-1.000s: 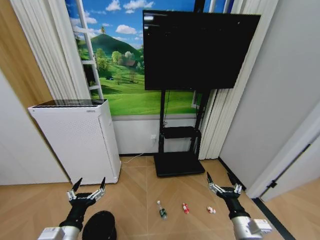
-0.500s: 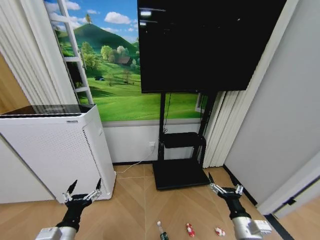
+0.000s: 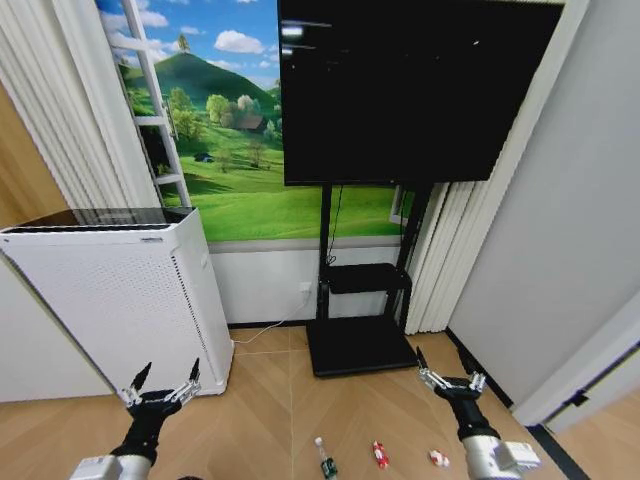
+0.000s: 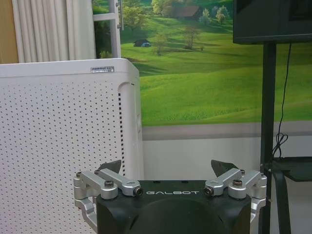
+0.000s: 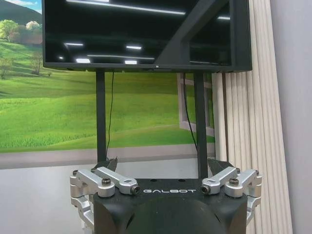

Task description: Pick up the trash bin and place the garbage on the floor into it.

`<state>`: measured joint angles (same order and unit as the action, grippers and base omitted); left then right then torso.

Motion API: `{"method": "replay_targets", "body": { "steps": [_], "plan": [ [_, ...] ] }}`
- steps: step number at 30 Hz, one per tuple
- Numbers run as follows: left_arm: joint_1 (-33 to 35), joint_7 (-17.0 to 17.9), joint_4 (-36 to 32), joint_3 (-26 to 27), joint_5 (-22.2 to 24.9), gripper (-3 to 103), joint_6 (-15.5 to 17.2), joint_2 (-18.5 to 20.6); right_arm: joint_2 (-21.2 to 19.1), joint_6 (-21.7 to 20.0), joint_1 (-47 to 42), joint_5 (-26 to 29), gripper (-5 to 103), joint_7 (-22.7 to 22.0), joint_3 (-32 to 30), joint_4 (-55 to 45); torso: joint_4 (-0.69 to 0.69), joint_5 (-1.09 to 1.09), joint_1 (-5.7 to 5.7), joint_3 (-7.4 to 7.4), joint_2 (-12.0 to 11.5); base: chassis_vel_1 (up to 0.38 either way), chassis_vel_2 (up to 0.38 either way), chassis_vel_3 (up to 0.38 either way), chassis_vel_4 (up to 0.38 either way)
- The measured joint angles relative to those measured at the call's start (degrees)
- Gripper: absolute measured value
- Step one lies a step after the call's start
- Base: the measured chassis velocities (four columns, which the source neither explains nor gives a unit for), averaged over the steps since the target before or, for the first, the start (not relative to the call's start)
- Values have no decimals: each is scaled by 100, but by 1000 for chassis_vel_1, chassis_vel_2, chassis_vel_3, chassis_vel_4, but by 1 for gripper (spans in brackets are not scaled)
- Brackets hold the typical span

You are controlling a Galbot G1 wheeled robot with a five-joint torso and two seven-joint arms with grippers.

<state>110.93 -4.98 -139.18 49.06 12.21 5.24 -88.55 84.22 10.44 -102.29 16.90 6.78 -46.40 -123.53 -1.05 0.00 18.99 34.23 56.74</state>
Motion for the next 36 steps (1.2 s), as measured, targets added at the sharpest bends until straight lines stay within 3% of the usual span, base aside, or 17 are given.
{"method": "replay_targets", "body": {
  "steps": [17,27,36],
  "plan": [
    [-105,-18,249,-132,502,100,-129,257,24,89,-163,-57,100,-199,-308,119,-1,-1,-245,-305,-548,0,0,0,0],
    [55,-5,84,-1,271,100,-137,-41,0,15,76,133,100,-205,-47,268,0,0,-359,-451,-808,5,5,4,5],
    [-28,-15,142,121,239,100,-140,49,16,49,115,142,100,-278,-16,306,0,0,-449,-566,-1013,0,0,0,0]
  ]
}}
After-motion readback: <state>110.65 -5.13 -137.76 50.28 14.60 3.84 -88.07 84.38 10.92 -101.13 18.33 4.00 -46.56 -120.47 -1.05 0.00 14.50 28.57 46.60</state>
